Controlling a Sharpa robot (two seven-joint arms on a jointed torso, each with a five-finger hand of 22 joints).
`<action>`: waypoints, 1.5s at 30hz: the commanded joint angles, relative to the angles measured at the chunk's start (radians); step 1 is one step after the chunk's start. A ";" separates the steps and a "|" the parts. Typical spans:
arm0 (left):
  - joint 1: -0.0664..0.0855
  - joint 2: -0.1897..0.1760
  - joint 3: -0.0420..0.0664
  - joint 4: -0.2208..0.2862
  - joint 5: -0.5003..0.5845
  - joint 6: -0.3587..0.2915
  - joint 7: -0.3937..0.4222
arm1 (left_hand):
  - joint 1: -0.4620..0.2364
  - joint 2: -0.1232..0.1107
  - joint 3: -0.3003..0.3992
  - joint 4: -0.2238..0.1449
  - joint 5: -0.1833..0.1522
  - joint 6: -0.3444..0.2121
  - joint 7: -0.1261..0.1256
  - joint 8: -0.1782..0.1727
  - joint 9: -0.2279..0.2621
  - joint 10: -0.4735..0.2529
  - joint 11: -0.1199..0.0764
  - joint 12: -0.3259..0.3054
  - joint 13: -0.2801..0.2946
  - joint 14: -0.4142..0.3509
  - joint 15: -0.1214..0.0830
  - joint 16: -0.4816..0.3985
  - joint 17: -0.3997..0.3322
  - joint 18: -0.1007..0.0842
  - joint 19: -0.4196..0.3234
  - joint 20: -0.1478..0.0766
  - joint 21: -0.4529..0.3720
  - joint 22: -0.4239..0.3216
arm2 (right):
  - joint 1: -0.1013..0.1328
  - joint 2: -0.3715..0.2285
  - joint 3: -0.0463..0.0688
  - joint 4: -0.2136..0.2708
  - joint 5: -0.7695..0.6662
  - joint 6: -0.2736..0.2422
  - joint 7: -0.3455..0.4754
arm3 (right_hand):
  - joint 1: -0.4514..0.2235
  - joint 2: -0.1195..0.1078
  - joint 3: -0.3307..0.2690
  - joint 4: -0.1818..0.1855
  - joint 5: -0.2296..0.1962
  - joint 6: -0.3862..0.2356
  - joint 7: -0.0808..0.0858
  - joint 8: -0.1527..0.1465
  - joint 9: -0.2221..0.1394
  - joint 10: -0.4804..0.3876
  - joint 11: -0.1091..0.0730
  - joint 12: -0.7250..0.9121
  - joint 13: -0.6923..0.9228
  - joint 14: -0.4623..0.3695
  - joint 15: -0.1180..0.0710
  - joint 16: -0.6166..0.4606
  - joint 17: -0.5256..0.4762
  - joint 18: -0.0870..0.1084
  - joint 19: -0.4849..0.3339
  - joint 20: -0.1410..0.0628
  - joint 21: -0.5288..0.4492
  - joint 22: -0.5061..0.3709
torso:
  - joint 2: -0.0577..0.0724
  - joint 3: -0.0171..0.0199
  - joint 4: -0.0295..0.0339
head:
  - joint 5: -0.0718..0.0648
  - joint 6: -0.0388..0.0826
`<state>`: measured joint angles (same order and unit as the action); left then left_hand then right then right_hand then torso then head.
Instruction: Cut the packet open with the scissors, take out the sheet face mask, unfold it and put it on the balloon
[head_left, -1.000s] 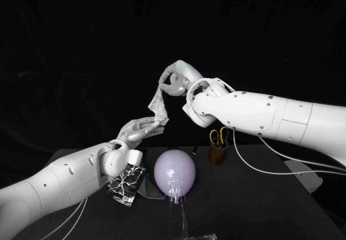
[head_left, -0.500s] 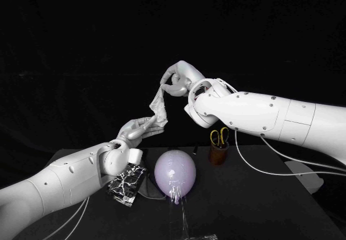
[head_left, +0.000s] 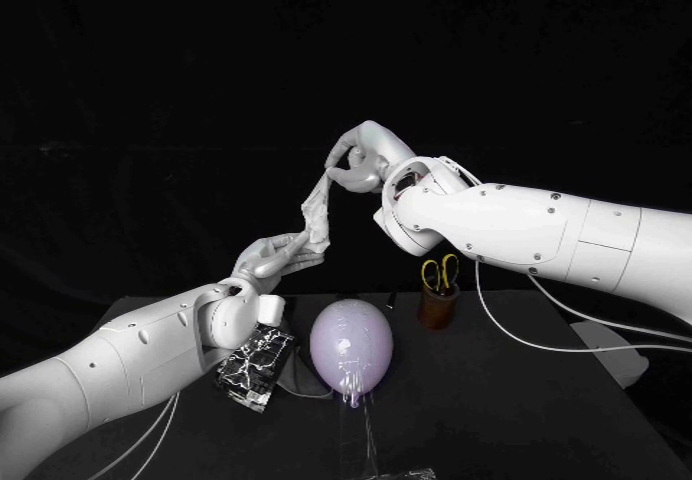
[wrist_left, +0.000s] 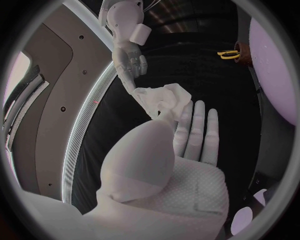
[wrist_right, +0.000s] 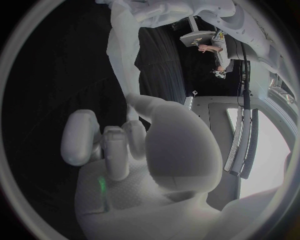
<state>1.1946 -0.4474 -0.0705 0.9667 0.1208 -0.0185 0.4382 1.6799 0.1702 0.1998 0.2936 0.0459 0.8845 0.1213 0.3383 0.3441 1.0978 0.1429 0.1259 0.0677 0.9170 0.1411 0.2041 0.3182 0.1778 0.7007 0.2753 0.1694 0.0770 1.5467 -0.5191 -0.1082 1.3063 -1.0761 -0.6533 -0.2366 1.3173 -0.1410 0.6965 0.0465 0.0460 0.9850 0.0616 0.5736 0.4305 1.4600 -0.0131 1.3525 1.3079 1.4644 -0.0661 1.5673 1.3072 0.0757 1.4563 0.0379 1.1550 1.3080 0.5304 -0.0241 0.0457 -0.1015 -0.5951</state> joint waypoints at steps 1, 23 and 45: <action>0.001 0.001 0.001 0.001 0.010 -0.035 0.009 | -0.010 -0.036 0.054 -0.001 0.004 0.009 -0.003 0.013 0.009 0.015 0.000 -0.017 -0.001 0.011 -0.001 -0.004 0.006 0.009 0.010 -0.003 0.007 -0.003 | 0.001 -0.003 0.001 0.004 -0.008 -0.002 0.002 | -0.002 0.009 -0.001 -0.005 0.004 0.007 0.001 0.006 0.009 0.008 0.001 -0.001 0.088 0.106 -0.004 0.003 0.264 -0.006 0.004 -0.001 -0.003 0.171 | 0.000 0.0002 -0.0003 | 0.000 0.000; 0.000 0.005 0.001 -0.011 0.024 -0.094 -0.016 | -0.062 -0.177 0.300 -0.010 0.003 -0.002 0.009 0.063 0.064 0.058 -0.003 -0.055 -0.001 0.033 -0.006 -0.025 0.029 0.008 0.024 -0.005 0.016 -0.004 | 0.001 -0.035 0.006 0.046 0.000 -0.082 0.047 | -0.004 0.010 0.000 -0.010 0.004 0.007 0.002 0.006 0.009 0.007 0.002 -0.004 0.087 0.106 -0.004 0.003 0.264 -0.007 0.006 -0.001 0.002 0.172 | 0.001 0.0001 0.0000 | 0.002 0.001; 0.000 0.007 0.001 -0.014 -0.001 -0.126 -0.077 | -0.079 -0.202 0.349 -0.021 0.004 -0.007 0.028 0.076 0.079 0.070 -0.002 -0.057 0.000 0.041 -0.013 -0.028 0.038 0.004 0.045 0.012 0.029 0.000 | 0.001 -0.048 0.013 0.075 0.024 -0.135 0.095 | -0.004 0.011 0.000 -0.011 0.004 0.007 0.002 0.006 0.009 0.008 0.002 -0.002 0.088 0.106 -0.004 0.003 0.264 -0.007 0.006 -0.001 0.004 0.172 | 0.000 -0.0002 -0.0001 | 0.002 0.002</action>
<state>1.1963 -0.4406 -0.0695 0.9542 0.1326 -0.1278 0.3927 1.6024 -0.0268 0.5081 0.3049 0.0435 0.8787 0.1418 0.4110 0.4228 1.1638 0.1410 0.0727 0.0670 0.9526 0.1272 0.1818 0.3543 0.1764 0.7384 0.2879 0.1927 0.0754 1.5442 -0.5649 -0.0992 1.3801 -1.0514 -0.7508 -0.1692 1.3103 -0.1398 0.6955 0.0398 0.0465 0.9865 0.0633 0.5769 0.4308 1.4572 -0.0123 1.3523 1.3081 1.4644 -0.0661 1.5666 1.3074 0.0757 1.4570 0.0372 1.1549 1.3073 0.5307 -0.0242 0.0456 -0.0991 -0.5937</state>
